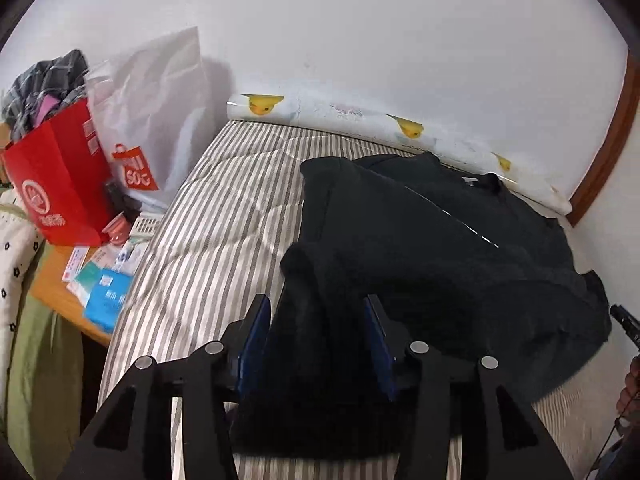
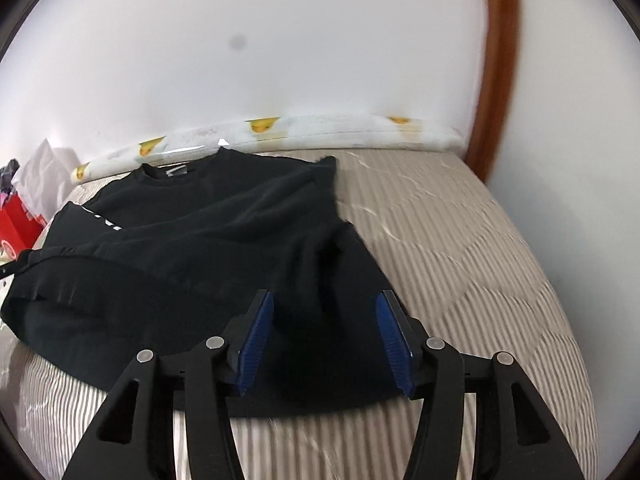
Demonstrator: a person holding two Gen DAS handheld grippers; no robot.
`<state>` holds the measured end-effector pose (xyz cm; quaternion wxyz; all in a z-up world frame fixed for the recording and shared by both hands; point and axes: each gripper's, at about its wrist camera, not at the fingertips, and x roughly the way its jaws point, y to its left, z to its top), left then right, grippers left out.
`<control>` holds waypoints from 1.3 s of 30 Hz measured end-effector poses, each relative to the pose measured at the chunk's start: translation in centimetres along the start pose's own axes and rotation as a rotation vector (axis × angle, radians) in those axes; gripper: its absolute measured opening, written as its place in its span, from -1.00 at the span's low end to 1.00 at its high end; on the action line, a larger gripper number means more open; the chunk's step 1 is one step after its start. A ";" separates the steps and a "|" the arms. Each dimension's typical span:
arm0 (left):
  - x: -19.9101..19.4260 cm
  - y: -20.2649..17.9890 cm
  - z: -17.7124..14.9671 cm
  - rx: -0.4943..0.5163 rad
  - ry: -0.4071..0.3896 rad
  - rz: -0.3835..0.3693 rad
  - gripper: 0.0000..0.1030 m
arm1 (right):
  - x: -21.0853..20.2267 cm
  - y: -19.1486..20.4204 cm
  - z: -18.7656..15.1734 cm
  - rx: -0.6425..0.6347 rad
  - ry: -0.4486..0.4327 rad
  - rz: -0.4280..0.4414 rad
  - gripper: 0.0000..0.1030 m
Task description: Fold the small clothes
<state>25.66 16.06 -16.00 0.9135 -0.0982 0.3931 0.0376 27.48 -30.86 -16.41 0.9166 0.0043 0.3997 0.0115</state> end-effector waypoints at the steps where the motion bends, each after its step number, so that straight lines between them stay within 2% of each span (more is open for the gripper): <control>1: -0.5 0.1 -0.5 -0.006 0.003 -0.006 -0.11 | -0.4 -0.5 -0.6 0.014 0.009 -0.005 0.03; 6: -2.6 1.7 -4.2 -0.079 0.014 -0.049 -0.08 | -1.0 -2.3 -3.8 0.096 0.082 0.017 0.03; 9: -3.3 2.7 -6.7 -0.140 0.038 -0.088 -0.02 | -1.6 -2.9 -5.2 0.119 0.090 0.015 0.03; 12: -3.3 3.4 -8.4 -0.174 0.067 -0.105 -0.01 | -2.2 -3.8 -6.3 0.177 0.085 0.049 0.03; 14: -2.9 3.4 -8.8 -0.191 0.075 -0.119 -0.01 | -2.0 -4.1 -6.5 0.203 0.096 0.064 0.03; 18: -1.7 4.2 -8.8 -0.290 0.067 -0.222 0.00 | -1.8 -4.6 -6.4 0.246 0.109 0.060 0.03; 21: -0.7 4.4 -8.6 -0.336 0.065 -0.258 -0.01 | -1.7 -4.9 -6.2 0.285 0.100 0.079 0.03; 27: 0.7 4.1 -7.2 -0.348 0.052 -0.236 -0.01 | -0.1 -5.1 -4.7 0.328 0.098 0.066 0.03; 33: 1.5 3.1 -6.3 -0.303 0.046 -0.172 -0.04 | 1.8 -6.2 -3.8 0.427 0.089 0.121 0.03; 36: 1.6 2.6 -6.2 -0.277 0.045 -0.140 -0.16 | 2.9 -5.9 -3.4 0.441 0.101 0.124 0.04; 37: 1.7 2.5 -6.2 -0.278 0.050 -0.147 -0.32 | 3.3 -5.6 -3.3 0.433 0.110 0.110 0.04; 39: 1.8 2.4 -6.1 -0.284 0.058 -0.158 -0.43 | 3.9 -5.1 -3.2 0.428 0.121 0.092 0.02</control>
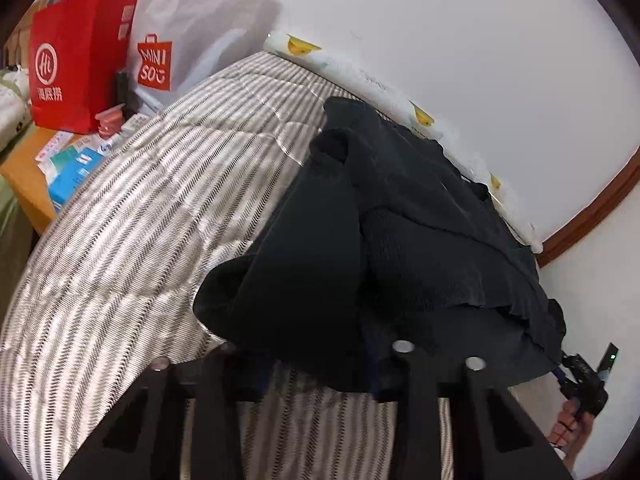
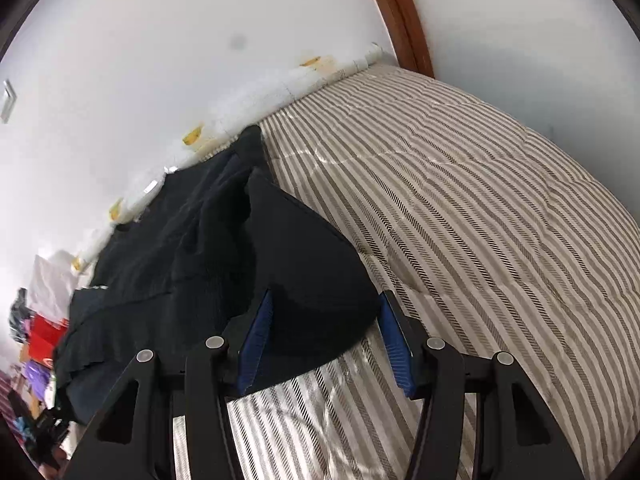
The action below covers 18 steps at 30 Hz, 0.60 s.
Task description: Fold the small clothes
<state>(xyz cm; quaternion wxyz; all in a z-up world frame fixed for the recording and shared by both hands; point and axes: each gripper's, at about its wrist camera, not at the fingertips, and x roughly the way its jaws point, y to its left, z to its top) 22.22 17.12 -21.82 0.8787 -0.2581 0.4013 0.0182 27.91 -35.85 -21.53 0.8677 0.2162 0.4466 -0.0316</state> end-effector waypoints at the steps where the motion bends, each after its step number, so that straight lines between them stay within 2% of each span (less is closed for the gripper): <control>1: -0.1 -0.2 0.0 0.008 -0.003 0.003 -0.57 | 0.1 0.2 0.0 -0.005 -0.003 -0.003 -0.06; 2: -0.2 -0.4 -0.1 0.024 -0.007 0.006 -0.71 | 0.1 0.5 -0.1 -0.024 -0.003 0.003 -0.32; 4: -0.7 -1.2 -0.1 0.067 -0.032 0.018 -0.79 | -0.4 1.3 -0.1 -0.076 -0.025 -0.019 -0.60; 5: -1.1 -1.3 -0.2 0.078 -0.046 0.014 -0.81 | -0.6 1.4 -0.2 -0.093 -0.029 -0.022 -0.67; 9: -2.7 -0.9 -0.8 0.051 -0.053 -0.023 -0.82 | -2.5 0.9 -1.0 -0.101 -0.043 -0.005 -0.72; 14: -4.6 -1.3 -2.8 0.093 -0.047 -0.001 -0.82 | -5.2 -0.3 -2.8 -0.098 -0.031 0.002 -0.72; 18: -6.8 -1.0 -5.0 0.110 -0.038 -0.015 -0.82 | -8.2 -1.5 -5.0 -0.120 -0.032 0.004 -0.72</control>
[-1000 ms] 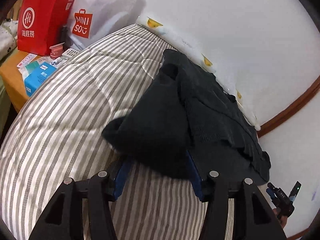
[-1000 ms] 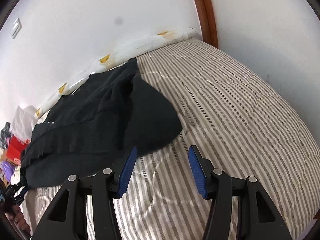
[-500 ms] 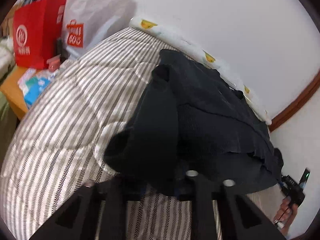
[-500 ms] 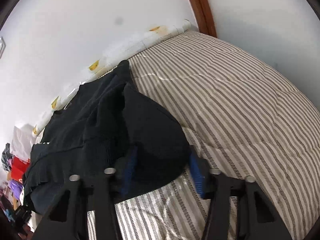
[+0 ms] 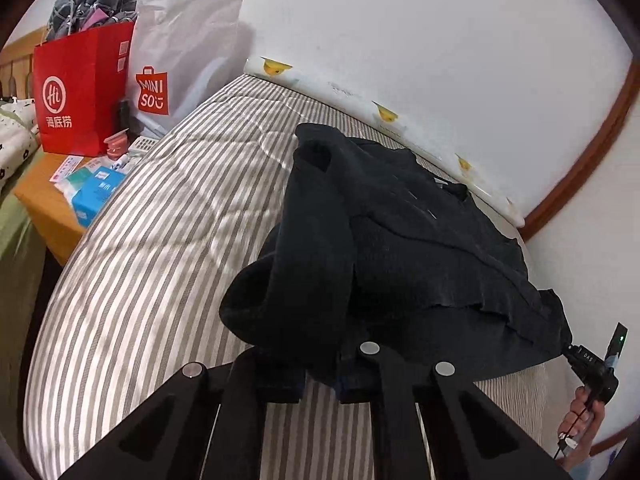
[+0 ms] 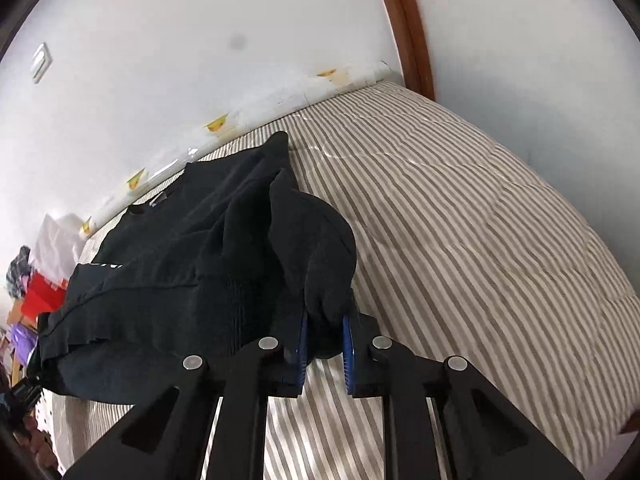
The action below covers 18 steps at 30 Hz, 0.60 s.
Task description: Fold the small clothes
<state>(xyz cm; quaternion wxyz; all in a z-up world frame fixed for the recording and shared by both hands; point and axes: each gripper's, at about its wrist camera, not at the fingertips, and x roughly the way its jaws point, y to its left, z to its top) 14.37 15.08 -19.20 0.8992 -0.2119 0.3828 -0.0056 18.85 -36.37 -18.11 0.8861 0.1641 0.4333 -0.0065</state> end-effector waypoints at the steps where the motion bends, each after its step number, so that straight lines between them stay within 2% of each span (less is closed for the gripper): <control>1: -0.5 0.0 -0.5 0.003 -0.001 -0.005 -0.82 | -0.7 -0.2 -0.6 -0.007 0.000 -0.003 -0.72; 4: -2.3 0.2 -2.7 0.020 -0.008 -0.033 -0.82 | -2.7 -1.0 -2.5 -0.019 0.003 -0.017 -0.72; 9: -4.3 0.5 -6.5 0.053 -0.009 -0.024 -0.81 | -4.9 -2.0 -5.0 -0.034 0.011 -0.047 -0.71; 12: -4.5 0.8 -7.3 0.050 -0.002 -0.012 -0.80 | -5.3 -2.0 -5.8 -0.050 0.024 -0.109 -0.58; 15: -4.6 1.5 -7.6 0.022 0.029 -0.019 -0.79 | -7.2 -2.1 -6.1 -0.051 -0.034 -0.139 -0.53; 18: -5.5 1.6 -8.0 0.033 0.029 -0.015 -0.68 | -9.3 -0.6 -6.3 -0.110 -0.092 -0.156 -0.50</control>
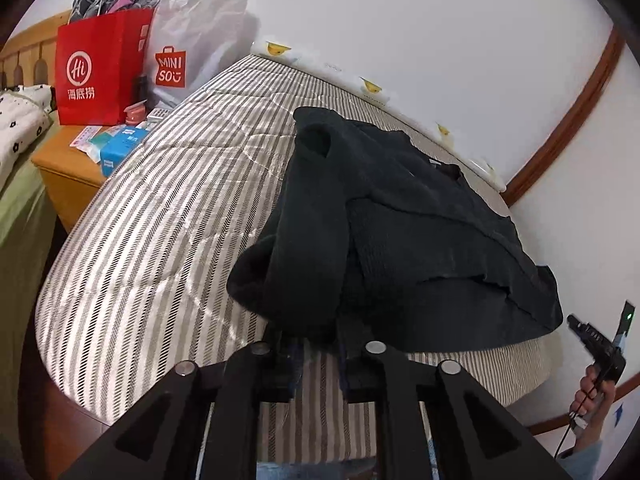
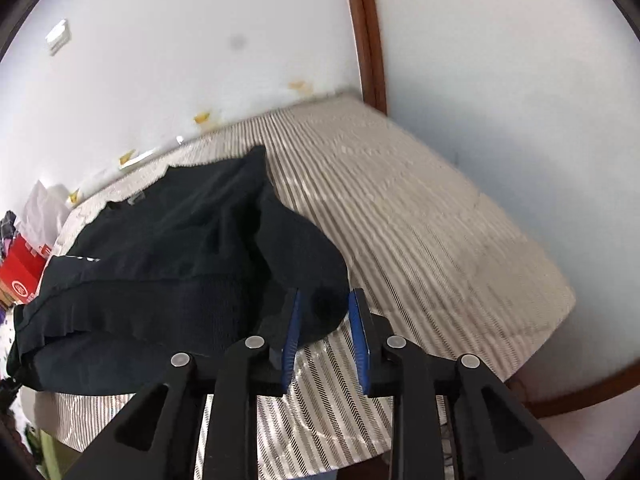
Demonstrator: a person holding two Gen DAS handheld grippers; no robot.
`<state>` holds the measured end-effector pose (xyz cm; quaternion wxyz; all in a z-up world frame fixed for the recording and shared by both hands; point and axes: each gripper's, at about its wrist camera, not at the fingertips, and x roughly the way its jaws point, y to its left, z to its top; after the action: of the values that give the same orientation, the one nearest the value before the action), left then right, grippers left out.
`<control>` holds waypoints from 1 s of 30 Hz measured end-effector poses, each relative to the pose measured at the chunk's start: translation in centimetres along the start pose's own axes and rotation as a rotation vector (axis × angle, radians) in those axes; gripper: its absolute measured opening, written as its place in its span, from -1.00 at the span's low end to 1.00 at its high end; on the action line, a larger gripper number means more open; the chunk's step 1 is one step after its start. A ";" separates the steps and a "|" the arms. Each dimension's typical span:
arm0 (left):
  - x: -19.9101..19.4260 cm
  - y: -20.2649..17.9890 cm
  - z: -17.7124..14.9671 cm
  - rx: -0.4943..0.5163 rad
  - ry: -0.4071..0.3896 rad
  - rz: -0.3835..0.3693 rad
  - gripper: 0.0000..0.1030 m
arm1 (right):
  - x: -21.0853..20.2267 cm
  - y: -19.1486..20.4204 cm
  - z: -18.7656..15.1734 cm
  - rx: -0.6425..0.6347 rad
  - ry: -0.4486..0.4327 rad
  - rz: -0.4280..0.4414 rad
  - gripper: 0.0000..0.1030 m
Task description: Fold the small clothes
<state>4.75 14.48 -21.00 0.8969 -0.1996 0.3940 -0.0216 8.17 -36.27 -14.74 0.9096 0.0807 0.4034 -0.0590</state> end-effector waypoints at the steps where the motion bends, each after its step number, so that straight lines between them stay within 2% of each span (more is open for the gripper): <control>1: -0.2 0.0 -0.2 0.011 -0.004 0.007 -0.64 | -0.5 0.8 0.0 -0.033 -0.013 -0.003 -0.50; 4: -1.0 -0.6 -1.0 0.057 -0.017 0.013 -0.58 | -1.5 3.4 -0.6 -0.109 -0.019 0.075 -0.50; 8: -2.2 -2.1 -2.2 0.135 -0.042 -0.005 -0.58 | -1.0 7.6 -2.2 -0.228 0.032 0.215 -0.51; 10: -3.0 -2.8 -2.6 0.174 -0.064 -0.036 -0.58 | 0.0 9.6 -3.1 -0.278 0.063 0.251 -0.52; 14: -3.3 -4.2 -2.2 0.218 -0.072 -0.042 -0.58 | 2.5 11.0 -4.1 -0.302 0.126 0.261 -0.64; 18: -1.3 -5.3 -1.2 0.210 -0.026 -0.069 -0.58 | 5.0 10.6 -4.2 -0.252 0.198 0.271 -0.67; 23: 1.9 -6.4 -0.6 0.210 0.030 -0.068 -0.58 | 5.7 9.7 -4.4 -0.195 0.203 0.270 -0.88; 28: 4.6 -7.1 -0.1 0.217 0.086 0.001 -0.63 | 6.1 10.4 -4.2 -0.213 0.190 0.222 -0.92; 30: 5.0 -7.2 0.2 0.225 0.079 0.017 -0.65 | 6.4 10.7 -3.9 -0.223 0.182 0.204 -0.94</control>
<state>9.24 6.92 -21.63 0.8976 -0.0933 0.4257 -0.0659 11.44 -25.28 -20.97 0.8739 0.0248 0.4779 0.0860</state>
